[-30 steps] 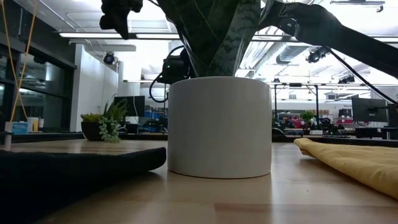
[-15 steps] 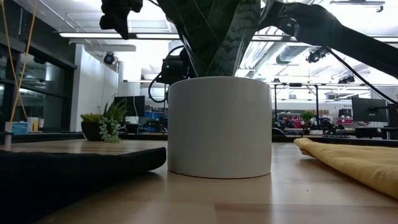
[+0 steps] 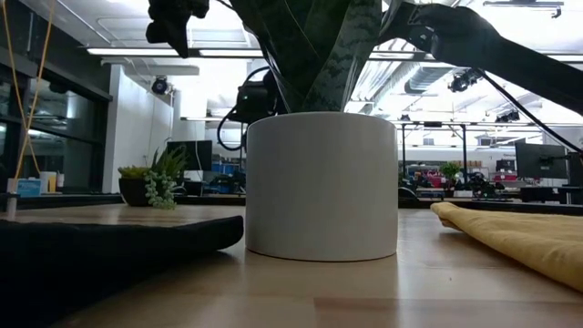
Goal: Pick and placing Produce into tupperware
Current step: Put the raspberry into the transparent container
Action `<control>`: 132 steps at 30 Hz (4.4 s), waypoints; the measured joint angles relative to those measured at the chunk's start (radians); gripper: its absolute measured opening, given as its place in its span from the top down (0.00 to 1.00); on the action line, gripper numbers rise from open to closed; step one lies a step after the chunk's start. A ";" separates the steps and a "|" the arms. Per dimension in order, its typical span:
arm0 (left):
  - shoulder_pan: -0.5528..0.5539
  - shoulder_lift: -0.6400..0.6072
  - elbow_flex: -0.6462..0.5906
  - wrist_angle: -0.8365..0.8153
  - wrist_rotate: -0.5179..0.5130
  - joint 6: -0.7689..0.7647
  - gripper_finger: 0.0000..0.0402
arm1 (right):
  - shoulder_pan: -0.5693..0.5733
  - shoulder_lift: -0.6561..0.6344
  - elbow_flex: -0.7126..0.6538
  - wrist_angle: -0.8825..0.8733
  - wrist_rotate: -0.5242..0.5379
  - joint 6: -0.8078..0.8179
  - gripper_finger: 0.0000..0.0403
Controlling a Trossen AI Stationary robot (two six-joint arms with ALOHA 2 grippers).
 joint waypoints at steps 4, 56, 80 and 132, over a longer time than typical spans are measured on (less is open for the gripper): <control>0.000 0.000 0.000 0.000 0.000 0.001 1.00 | 0.000 0.000 0.000 -0.013 -0.012 0.000 0.60; 0.000 0.000 0.000 0.000 0.000 0.011 1.00 | 0.018 0.001 0.000 -0.033 -0.031 0.035 0.71; 0.000 0.000 0.000 0.000 0.000 0.052 1.00 | 0.036 0.001 0.000 -0.027 -0.058 0.064 0.77; 0.001 -0.028 0.216 -0.099 -0.090 0.028 1.00 | -0.024 -0.161 0.119 -0.092 -0.033 0.168 0.77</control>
